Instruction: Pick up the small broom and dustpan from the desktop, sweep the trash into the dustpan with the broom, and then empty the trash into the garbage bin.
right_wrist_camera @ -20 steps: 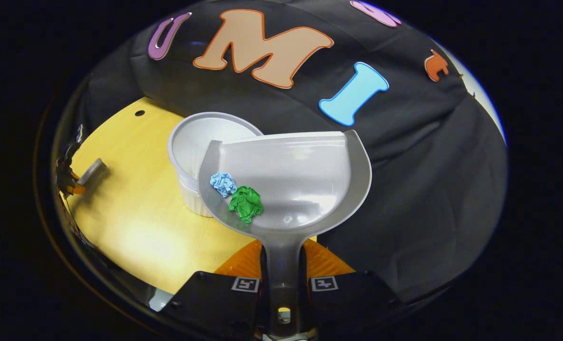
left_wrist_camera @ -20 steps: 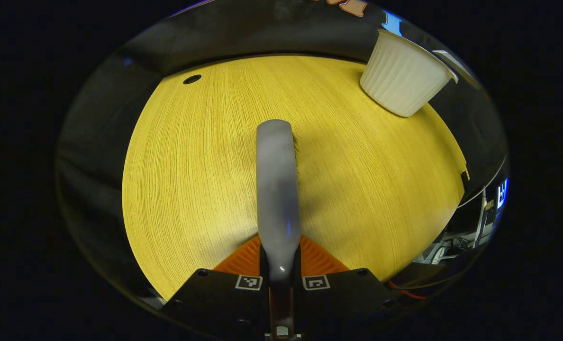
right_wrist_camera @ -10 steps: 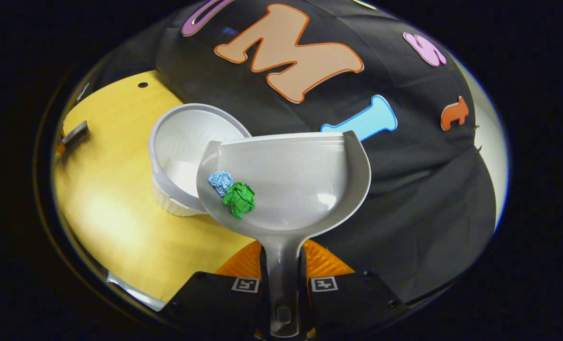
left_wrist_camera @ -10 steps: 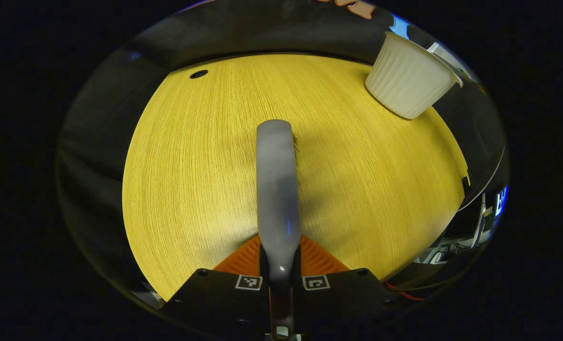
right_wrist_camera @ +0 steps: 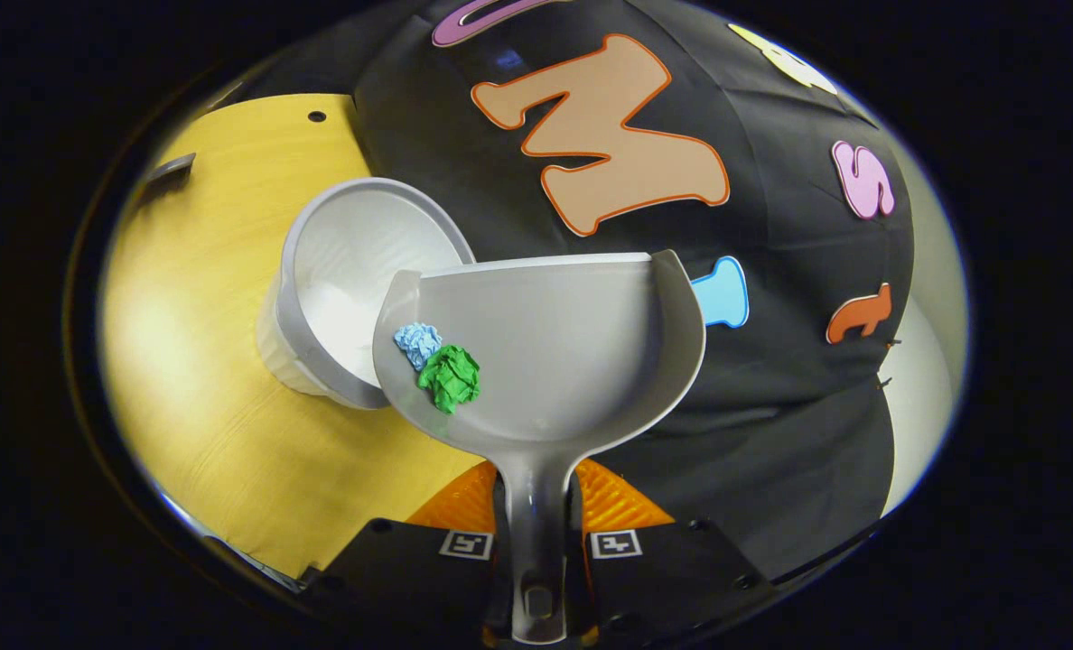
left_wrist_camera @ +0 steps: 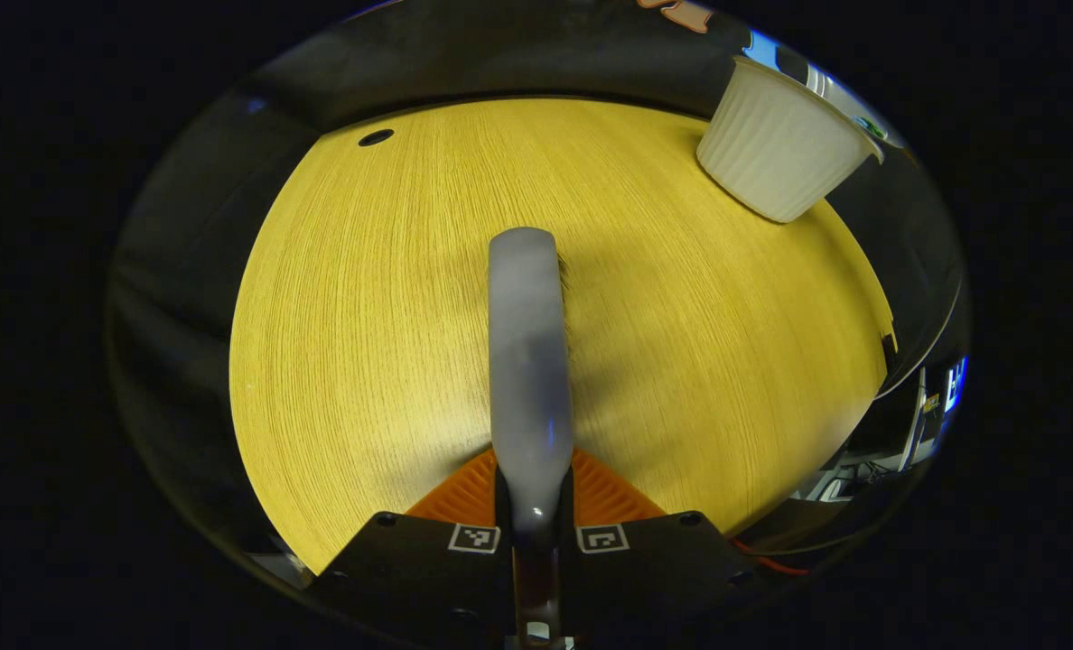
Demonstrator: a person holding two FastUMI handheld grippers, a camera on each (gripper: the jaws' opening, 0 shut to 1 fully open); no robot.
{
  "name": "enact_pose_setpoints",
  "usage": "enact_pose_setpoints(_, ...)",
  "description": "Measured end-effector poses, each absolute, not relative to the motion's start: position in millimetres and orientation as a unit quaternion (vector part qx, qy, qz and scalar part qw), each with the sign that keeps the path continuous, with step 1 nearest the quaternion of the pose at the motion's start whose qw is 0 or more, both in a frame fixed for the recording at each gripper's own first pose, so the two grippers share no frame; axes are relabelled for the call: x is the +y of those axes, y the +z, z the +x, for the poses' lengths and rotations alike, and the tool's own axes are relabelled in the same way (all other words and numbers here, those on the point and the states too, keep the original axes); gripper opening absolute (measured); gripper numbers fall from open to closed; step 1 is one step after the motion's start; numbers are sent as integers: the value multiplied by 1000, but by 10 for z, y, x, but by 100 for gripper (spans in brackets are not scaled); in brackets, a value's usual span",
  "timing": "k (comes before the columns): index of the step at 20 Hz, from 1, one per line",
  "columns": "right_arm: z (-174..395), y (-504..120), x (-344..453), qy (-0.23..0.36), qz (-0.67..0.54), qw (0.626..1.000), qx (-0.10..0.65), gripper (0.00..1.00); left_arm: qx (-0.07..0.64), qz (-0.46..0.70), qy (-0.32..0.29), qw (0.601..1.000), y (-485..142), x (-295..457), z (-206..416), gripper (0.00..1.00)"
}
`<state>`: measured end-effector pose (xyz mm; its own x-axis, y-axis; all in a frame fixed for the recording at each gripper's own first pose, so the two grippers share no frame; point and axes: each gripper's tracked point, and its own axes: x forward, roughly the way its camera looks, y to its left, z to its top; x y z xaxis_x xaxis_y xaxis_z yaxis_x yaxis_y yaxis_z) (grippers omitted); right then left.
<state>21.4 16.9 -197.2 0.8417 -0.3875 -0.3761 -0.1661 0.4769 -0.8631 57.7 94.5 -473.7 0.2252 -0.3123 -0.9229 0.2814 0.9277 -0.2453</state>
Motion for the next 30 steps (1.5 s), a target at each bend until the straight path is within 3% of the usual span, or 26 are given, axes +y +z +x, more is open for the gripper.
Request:
enact_pose_setpoints(3, 220, -1981, 101, -67, -551, 790, 260, 21, 594, -11, -188, 782, -4745, 947, 576, 16)
enact_pose_setpoints(11, 234, -1889, -142, -53, -628, 743, 226, 29, 598, -8, -184, 780, -4775, 970, 538, 16)
enact_pose_setpoints(16, 233, -1875, -174, -55, -654, 724, 214, 21, 600, -8, -182, 779, -4779, 980, 518, 16)
enact_pose_setpoints(17, 234, -1871, -183, -56, -650, 727, 215, 25, 600, -7, -182, 779, -4775, 983, 515, 16)
enact_pose_setpoints(30, -83, -2036, -103, -75, -375, 875, 296, 25, 597, 1, -197, 777, -4739, 1009, 519, 16)
